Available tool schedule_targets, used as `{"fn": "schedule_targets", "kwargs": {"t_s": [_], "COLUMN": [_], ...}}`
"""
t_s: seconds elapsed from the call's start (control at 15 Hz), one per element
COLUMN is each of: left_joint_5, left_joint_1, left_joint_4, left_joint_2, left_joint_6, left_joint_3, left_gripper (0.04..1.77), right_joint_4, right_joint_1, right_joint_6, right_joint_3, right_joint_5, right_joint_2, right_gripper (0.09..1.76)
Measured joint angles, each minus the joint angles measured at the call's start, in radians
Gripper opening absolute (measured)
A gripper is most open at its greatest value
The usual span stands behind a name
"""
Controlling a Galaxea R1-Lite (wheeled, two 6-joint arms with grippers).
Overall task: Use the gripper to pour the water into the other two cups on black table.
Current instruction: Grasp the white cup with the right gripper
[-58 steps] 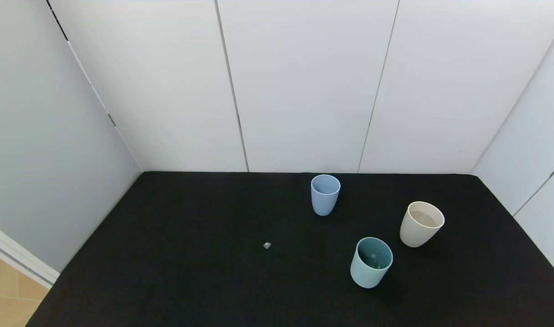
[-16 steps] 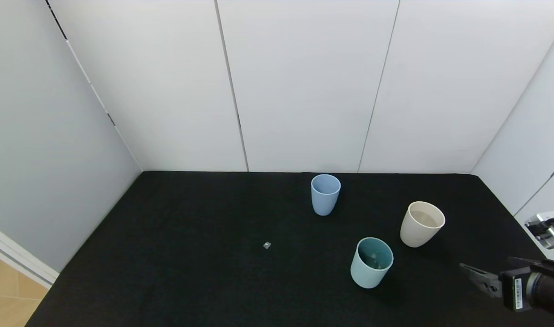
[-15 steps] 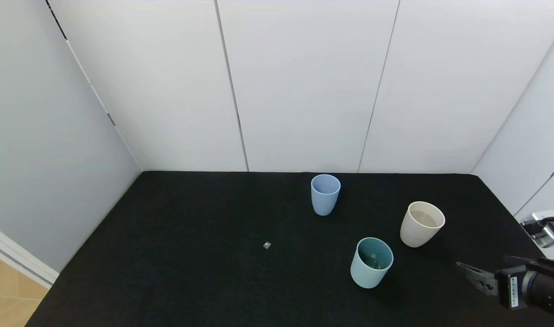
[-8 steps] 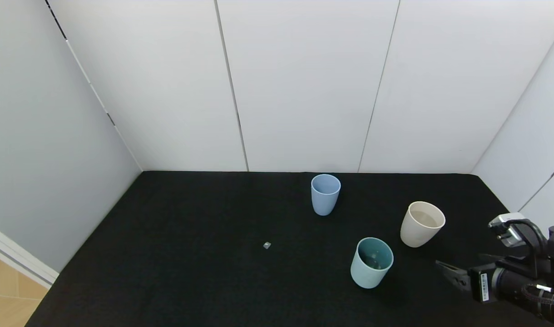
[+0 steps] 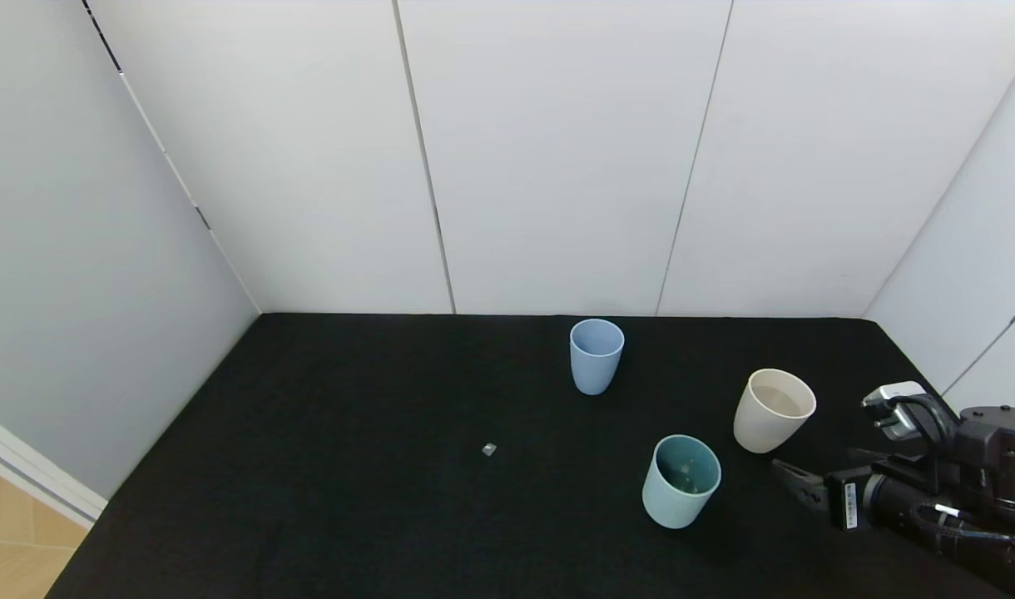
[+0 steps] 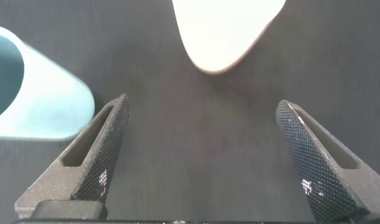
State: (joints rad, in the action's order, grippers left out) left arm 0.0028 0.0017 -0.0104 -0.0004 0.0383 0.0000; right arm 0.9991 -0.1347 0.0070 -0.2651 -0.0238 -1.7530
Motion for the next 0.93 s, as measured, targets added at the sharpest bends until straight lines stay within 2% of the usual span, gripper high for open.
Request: {"fn": "schedule_targets", "kwargs": {"t_s": [0.27, 0.93], "left_joint_5": [0.000, 0.000], "left_joint_1": [0.000, 0.000], "left_joint_4": [0.000, 0.000], "left_joint_2": [0.000, 0.000], "left_joint_6": [0.000, 0.000], "left_joint_3": [0.000, 0.000], "left_gripper": [1.72, 1.72], "right_joint_4": [0.122, 0.122], "right_joint_1": [0.000, 0.016], "right_joint_6": [0.003, 0.003], "right_joint_3": [-0.001, -0.086], "right_joint_5": [-0.003, -0.006], "right_joint_2": [-0.078, -0.161], "right_gripper": [1.71, 1.71]}}
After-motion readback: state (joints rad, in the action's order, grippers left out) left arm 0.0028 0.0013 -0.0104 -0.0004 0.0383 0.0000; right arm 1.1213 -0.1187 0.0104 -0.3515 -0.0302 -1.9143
